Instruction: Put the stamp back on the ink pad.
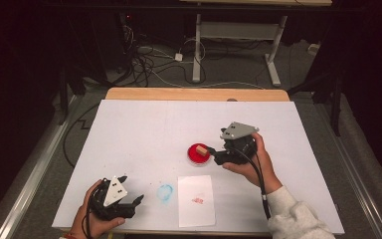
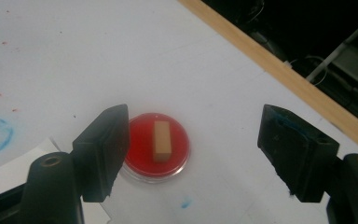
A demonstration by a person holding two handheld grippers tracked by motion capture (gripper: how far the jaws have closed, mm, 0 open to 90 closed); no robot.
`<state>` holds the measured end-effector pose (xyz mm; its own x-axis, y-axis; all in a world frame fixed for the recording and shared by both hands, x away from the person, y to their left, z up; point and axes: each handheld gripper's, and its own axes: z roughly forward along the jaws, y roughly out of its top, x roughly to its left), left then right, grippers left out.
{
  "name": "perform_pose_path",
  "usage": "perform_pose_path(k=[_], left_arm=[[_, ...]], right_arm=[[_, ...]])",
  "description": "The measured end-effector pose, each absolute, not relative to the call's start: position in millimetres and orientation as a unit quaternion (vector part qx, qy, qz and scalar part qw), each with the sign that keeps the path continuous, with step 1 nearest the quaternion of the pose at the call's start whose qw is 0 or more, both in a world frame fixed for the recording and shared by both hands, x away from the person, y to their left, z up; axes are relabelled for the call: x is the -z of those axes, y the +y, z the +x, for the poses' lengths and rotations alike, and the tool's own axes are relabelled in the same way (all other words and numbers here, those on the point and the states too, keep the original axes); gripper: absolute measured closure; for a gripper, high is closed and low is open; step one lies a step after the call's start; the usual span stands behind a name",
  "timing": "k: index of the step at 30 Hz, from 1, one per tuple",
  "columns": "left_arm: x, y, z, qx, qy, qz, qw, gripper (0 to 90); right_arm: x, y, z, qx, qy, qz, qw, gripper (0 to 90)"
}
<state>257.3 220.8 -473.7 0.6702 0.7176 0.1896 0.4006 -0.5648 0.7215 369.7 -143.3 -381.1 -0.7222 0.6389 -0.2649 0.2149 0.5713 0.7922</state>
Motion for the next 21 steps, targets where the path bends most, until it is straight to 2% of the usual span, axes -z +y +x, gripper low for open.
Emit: perform_pose_path(k=[11,21], left_arm=[[473.2,219.3,257.5,-0.241,0.326,0.853,0.33,19.6],[472.7,219.8,256.7,-0.242,0.324,0.853,0.331,19.6]], right_arm=[[377.9,-159.5,334.7,-0.405,0.827,0.236,0.309,19.1],[387.0,-172.4,313.8,-0.422,0.807,0.24,0.335,16.7]])
